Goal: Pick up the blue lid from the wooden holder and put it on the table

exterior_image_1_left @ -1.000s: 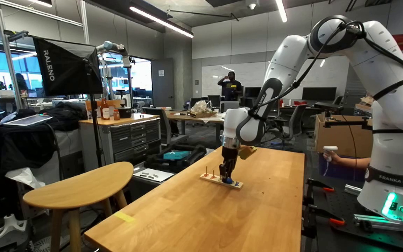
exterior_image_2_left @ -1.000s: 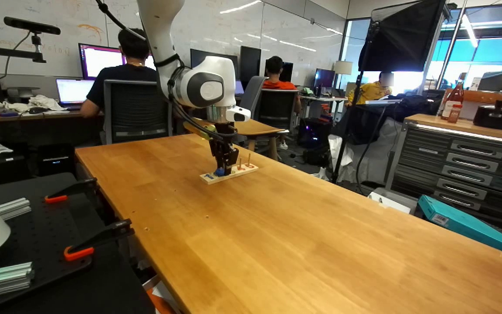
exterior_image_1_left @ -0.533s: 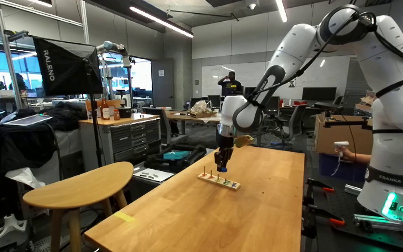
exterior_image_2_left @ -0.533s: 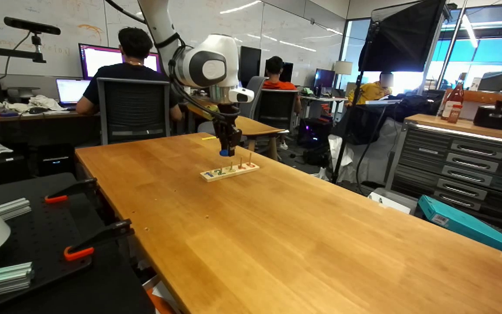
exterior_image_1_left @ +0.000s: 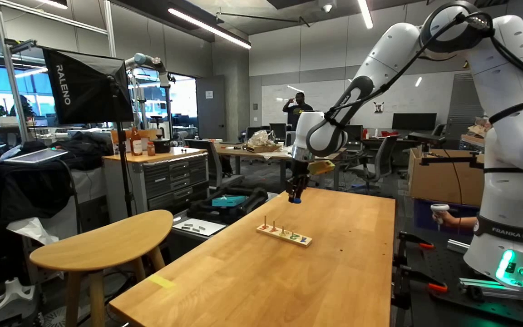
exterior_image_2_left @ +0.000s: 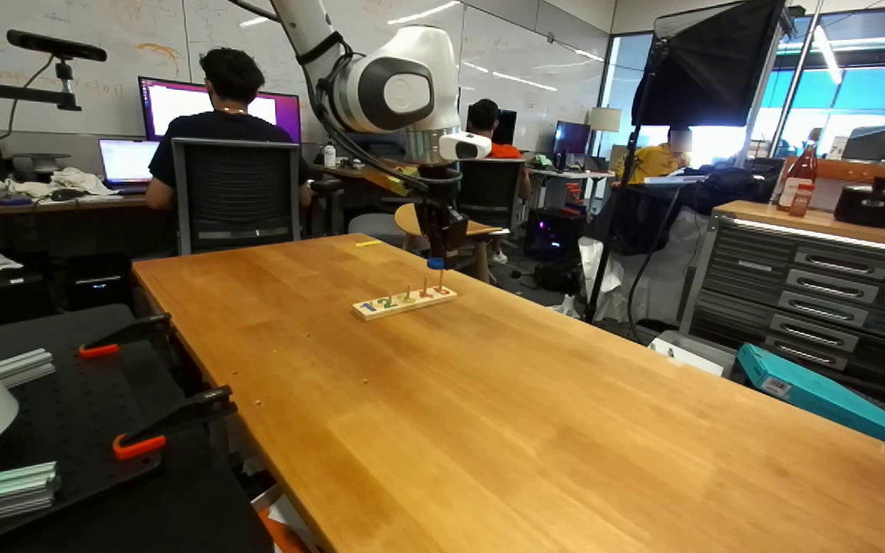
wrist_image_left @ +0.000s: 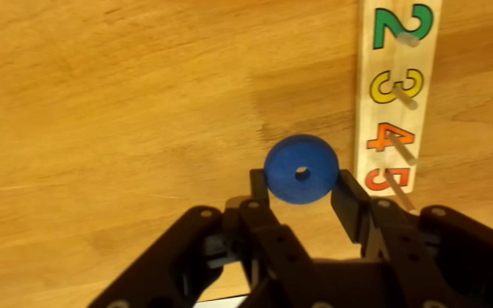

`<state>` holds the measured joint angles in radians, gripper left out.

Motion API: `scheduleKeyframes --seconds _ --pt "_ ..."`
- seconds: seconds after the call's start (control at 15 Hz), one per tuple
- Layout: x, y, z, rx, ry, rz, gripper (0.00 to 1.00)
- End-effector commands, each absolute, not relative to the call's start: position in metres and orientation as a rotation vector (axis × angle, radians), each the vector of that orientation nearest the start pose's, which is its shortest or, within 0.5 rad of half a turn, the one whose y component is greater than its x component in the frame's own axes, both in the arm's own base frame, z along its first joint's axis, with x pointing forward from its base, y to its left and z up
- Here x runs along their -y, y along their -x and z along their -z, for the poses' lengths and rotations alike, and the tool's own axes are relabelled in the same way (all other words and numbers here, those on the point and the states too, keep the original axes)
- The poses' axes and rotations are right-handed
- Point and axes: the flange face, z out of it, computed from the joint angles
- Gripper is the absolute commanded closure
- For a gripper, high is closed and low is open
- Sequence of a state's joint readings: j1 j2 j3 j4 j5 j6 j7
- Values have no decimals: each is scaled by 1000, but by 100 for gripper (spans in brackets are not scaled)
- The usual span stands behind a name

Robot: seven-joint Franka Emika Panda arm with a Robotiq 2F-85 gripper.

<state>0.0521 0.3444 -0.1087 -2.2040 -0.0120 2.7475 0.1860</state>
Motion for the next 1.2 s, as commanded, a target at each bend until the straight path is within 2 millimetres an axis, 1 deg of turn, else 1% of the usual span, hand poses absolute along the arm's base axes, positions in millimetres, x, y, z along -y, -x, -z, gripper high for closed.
scheduleKeyframes --seconds 0.0,0.33,0.53,0.6,0.67,0.73,0.8,0.87,0.93,1.0,1.07,1.13 --pt "62 -572 -225 -400 3163 357 82" --pt "101 -567 -185 -484 3198 354 82" --pt "114 -563 -167 -519 3210 335 82" --pt "117 -561 -163 -531 3212 322 78" --pt "118 -561 -159 -540 3215 314 46" --pt "119 -559 -156 -549 3214 299 31" --pt "119 -558 -154 -557 3213 287 25" --pt "116 -557 -157 -559 3209 278 18" --pt "110 -557 -163 -557 3200 273 9" --pt "103 -557 -172 -555 3185 265 2" --pt "92 -557 -185 -538 3170 258 0" --pt "80 -556 -198 -516 3157 250 0"
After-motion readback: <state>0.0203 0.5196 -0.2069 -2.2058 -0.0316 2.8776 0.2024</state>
